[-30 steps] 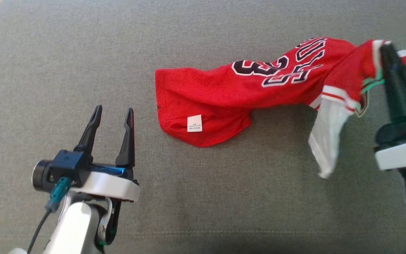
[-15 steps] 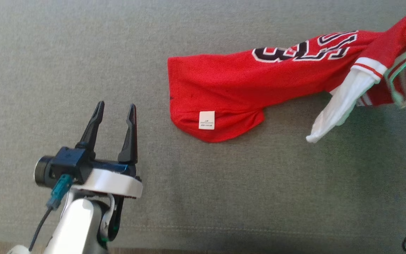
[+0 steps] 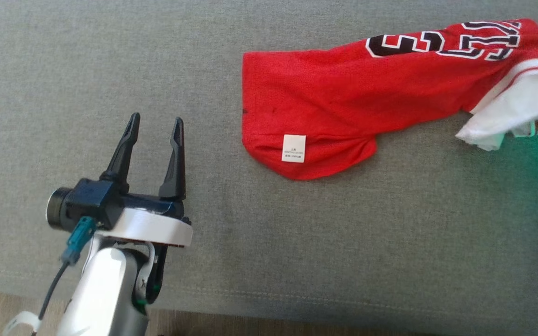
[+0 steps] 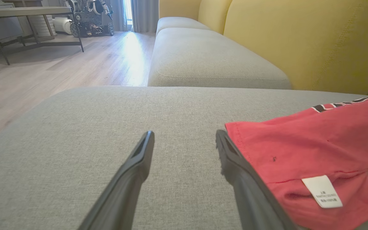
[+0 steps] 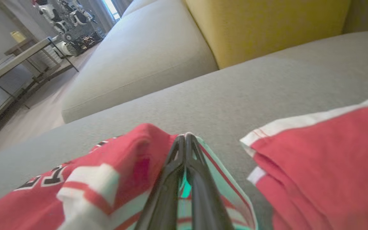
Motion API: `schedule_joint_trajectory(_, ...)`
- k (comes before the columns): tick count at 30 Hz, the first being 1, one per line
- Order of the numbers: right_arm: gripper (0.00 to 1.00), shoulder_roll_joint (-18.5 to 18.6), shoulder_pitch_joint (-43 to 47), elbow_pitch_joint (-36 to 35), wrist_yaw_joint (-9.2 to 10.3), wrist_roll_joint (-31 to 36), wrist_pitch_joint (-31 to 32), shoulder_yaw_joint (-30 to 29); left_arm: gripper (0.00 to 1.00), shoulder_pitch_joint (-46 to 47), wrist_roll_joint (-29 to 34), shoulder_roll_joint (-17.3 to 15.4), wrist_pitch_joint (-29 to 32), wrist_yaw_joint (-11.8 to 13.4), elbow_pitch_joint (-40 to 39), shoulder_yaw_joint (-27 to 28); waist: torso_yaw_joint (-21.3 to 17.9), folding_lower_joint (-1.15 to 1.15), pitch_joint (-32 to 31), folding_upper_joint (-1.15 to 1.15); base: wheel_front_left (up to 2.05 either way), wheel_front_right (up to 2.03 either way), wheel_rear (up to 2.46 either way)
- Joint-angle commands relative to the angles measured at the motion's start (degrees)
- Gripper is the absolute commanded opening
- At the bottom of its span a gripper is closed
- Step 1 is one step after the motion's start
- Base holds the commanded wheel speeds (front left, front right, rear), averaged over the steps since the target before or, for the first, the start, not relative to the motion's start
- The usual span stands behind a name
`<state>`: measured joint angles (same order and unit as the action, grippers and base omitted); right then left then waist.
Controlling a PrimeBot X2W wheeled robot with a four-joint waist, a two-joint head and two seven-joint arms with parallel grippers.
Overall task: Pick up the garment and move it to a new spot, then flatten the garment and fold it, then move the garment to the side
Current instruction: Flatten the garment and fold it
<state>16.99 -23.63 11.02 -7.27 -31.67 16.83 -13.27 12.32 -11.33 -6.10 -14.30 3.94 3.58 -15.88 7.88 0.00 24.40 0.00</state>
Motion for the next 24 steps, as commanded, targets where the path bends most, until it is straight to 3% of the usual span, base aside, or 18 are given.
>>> schedule_joint_trajectory(1, 0.0, 1.6, -1.6, -0.5, -0.22, 0.5, -1.5, 0.9, 1.0, 1.8, 0.7, -0.2, -0.7, -0.4, -1.6, 2.2, -0.5, 0.0, -0.1, 0.0, 0.0, 0.0, 0.0)
schedule_joint_trajectory(2, 0.43, 1.4, -1.6, 0.0, -0.22, 0.5, -2.2, 1.2, 1.0, 1.8, 0.8, -0.2, -0.7, -0.4, -1.5, 2.3, -0.8, 0.0, -0.3, 0.0, 0.0, 0.0, 0.0)
schedule_joint_trajectory(3, 1.0, 1.3, -1.5, 0.4, -0.22, 0.4, -2.9, 1.5, 1.0, 1.8, 0.8, -0.2, -0.7, -0.5, -1.4, 2.5, -1.2, 0.0, -0.6, 0.0, 0.0, 0.0, 0.0)
schedule_joint_trajectory(9, 1.0, 0.2, 0.1, -1.2, -0.22, 1.2, -6.3, 2.7, 1.0, 1.1, 1.3, -0.4, -0.7, -0.7, -1.0, 3.1, -3.2, 0.0, -2.2, 0.0, 0.0, 0.0, 0.0)
schedule_joint_trajectory(15, 1.0, -2.4, 3.2, -8.1, -0.22, 4.2, -10.6, 2.5, 1.0, -0.1, 1.6, -1.0, -0.7, -0.6, -0.8, 3.9, -5.7, 0.0, -4.6, 0.0, 0.0, 0.0, 0.0)
schedule_joint_trajectory(24, 1.0, -7.8, 11.0, -18.7, -0.22, 16.0, -13.8, 6.5, 1.0, -2.8, 1.4, -1.9, -0.7, -0.2, -0.4, 4.4, -7.2, 0.0, -8.9, 0.0, 0.0, 0.0, 0.0)
